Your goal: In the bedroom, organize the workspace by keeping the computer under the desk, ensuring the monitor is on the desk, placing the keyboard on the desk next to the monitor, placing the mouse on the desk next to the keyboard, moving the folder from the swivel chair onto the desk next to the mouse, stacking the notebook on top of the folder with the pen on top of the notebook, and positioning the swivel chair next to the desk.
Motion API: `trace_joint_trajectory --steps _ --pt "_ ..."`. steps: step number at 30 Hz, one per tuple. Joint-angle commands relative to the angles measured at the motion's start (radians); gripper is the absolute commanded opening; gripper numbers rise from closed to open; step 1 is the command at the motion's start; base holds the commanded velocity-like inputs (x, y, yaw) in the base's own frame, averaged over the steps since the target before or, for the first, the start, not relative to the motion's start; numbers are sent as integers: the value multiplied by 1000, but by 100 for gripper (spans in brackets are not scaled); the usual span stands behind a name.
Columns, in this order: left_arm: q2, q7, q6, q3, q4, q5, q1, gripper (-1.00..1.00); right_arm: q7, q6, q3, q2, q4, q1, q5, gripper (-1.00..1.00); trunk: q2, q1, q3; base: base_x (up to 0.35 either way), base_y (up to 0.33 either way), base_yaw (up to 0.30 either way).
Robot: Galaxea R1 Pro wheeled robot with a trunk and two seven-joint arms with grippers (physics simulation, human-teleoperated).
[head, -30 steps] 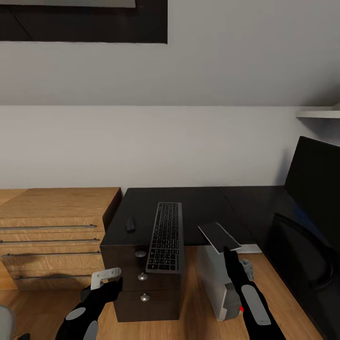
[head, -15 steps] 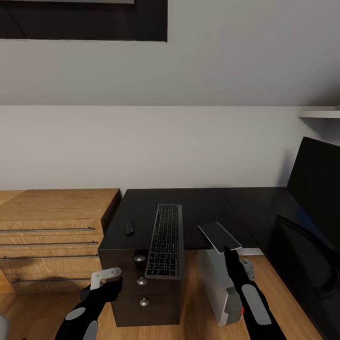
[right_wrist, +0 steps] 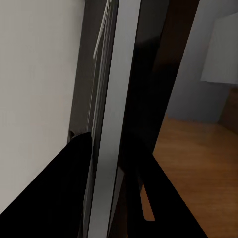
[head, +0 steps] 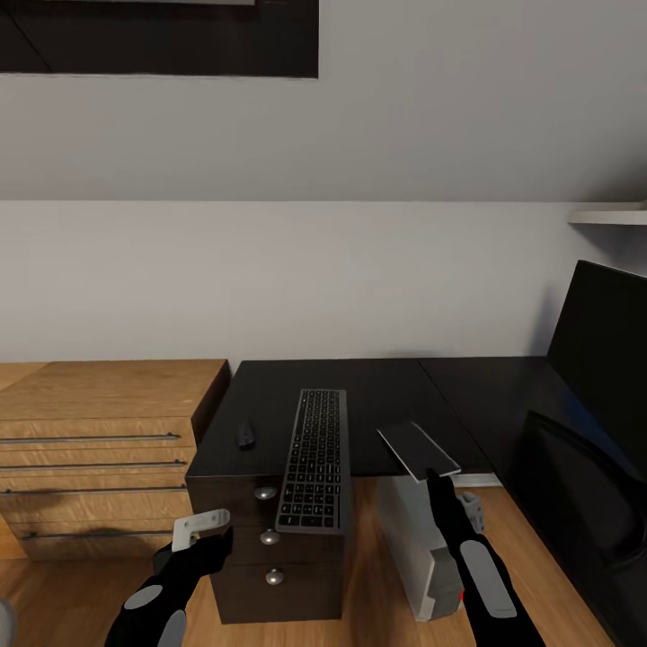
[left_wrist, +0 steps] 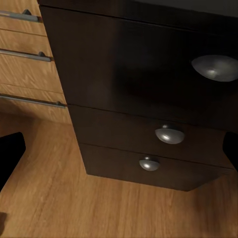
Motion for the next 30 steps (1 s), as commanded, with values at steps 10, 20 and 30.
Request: trace_joint_trajectory --steps 10,20,30 --pt "0 9 2 -1 -1 10 0 100 4 10 -6 1 40 0 -7 -100 0 0 -1 0 0 0" --pt "0 9 2 -1 -2 11 0 100 4 9 -4 1 38 0 -7 100 0 0 -1 0 0 0" --pt "0 9 3 -1 -2 11 0 100 4 9 -3 1 38 0 -7 100 0 0 -1 0 0 0"
